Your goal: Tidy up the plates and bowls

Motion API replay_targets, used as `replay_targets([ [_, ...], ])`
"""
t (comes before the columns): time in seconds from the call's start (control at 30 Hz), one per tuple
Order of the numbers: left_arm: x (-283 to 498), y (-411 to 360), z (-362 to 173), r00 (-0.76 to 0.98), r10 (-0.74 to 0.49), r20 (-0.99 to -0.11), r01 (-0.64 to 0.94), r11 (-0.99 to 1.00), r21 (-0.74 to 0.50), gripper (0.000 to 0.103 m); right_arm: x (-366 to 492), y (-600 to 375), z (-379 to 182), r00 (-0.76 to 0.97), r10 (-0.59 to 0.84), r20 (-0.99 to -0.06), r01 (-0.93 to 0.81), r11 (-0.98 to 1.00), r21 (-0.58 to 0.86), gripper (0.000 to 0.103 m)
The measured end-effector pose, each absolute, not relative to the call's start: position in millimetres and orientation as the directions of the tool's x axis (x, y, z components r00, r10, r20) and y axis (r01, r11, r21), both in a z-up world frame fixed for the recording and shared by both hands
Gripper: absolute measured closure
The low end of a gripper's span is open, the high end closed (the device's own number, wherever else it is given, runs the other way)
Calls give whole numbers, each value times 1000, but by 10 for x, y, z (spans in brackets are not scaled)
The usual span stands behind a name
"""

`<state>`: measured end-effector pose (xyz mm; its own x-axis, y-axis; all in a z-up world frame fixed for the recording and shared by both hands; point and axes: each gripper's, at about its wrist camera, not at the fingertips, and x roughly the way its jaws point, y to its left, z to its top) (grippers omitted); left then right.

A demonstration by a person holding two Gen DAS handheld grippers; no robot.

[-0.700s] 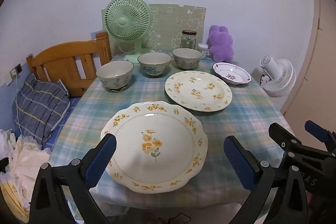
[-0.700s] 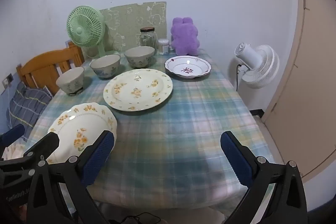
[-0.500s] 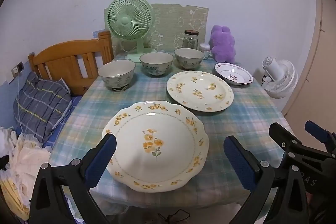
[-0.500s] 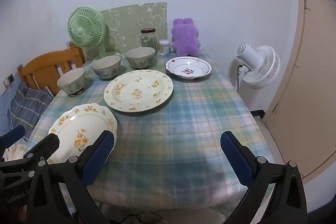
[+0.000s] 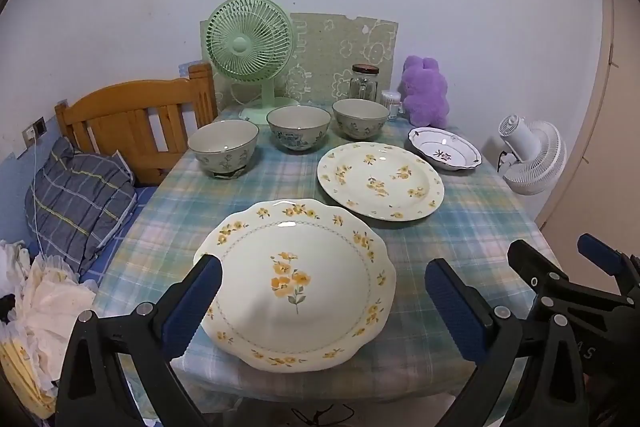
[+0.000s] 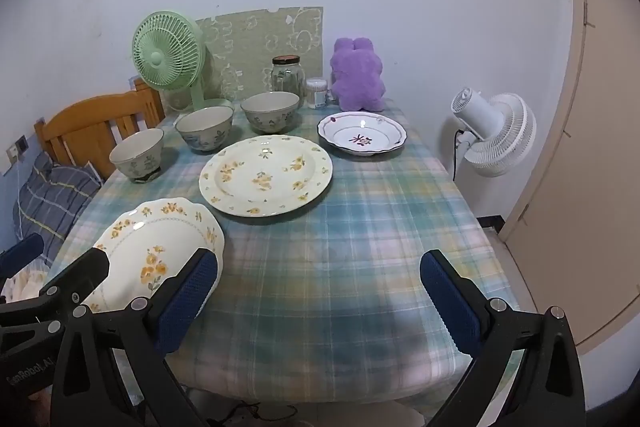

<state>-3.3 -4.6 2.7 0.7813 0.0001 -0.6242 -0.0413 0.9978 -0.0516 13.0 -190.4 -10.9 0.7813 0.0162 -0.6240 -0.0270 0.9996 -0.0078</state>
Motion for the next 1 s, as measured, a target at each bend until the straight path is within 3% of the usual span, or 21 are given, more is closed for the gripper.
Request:
replay_targets([
  [1.0,34,3,11,785,92,-613,-99,995,23,5,142,-1925,-50,787,11,-617,-14,1000,0,1],
])
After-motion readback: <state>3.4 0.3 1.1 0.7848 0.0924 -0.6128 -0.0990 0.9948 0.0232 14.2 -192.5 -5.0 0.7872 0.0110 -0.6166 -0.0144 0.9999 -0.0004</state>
